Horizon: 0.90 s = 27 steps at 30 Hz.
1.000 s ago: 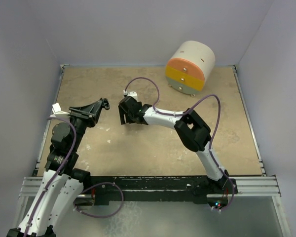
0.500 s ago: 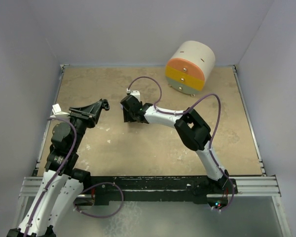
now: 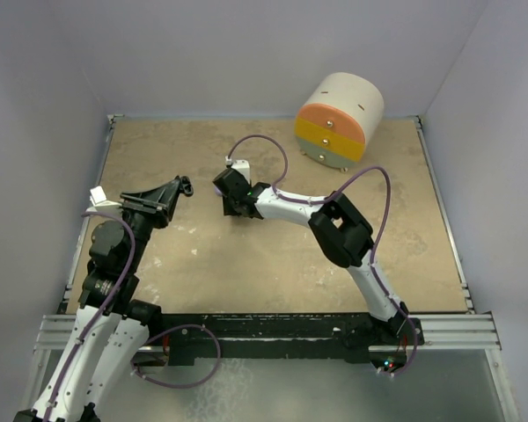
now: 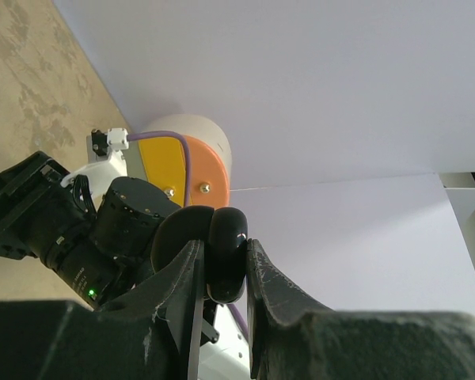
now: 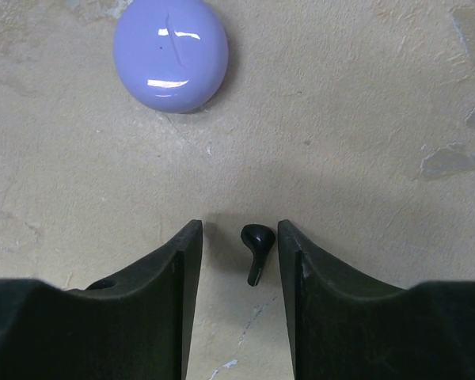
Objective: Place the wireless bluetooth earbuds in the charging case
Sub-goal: Pick up the earbud from the center of the board.
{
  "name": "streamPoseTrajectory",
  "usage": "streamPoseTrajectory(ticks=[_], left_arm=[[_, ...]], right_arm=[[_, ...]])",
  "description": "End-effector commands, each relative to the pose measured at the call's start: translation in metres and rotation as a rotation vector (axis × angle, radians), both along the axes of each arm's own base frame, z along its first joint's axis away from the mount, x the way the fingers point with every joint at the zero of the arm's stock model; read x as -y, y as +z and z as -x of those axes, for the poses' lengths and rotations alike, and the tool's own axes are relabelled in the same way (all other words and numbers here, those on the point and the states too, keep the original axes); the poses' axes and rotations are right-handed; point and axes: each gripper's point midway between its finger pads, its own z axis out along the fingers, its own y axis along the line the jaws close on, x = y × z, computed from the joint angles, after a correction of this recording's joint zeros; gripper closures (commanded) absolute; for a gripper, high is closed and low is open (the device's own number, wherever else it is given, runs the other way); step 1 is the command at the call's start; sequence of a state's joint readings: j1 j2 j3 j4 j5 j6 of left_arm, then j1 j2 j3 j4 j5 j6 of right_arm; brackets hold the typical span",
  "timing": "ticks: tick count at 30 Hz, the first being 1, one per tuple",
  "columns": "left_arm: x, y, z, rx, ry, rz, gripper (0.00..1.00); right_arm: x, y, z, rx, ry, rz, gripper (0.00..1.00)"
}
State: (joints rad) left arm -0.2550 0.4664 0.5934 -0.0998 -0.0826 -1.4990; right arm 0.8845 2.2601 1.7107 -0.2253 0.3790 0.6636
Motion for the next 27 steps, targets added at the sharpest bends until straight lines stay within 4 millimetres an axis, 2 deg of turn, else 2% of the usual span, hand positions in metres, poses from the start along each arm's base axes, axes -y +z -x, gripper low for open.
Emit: streamPoseTrajectory(ticks=[1, 13, 19, 27], left_arm=[[-0.008, 0.005, 0.001, 0.003, 0.037, 0.019, 1.0], [-0.007, 0.002, 0.0, -0.003, 0.037, 0.023, 1.0], [-0.007, 0.001, -0.001, -0.003, 0.035, 0.024, 1.0], [-0.006, -0.003, -0.002, -0.011, 0.032, 0.027, 1.0]], right_arm=[[0.019, -0.03, 0.01, -0.062, -0.032, 0.096, 0.56], [0.036, -0.043, 0.017, -0.076, -0.048, 0.169, 0.64], [0.039, -0.048, 0.022, -0.085, -0.041, 0.184, 0.65], [0.04, -0.052, 0.025, -0.093, -0.032, 0.193, 0.73]])
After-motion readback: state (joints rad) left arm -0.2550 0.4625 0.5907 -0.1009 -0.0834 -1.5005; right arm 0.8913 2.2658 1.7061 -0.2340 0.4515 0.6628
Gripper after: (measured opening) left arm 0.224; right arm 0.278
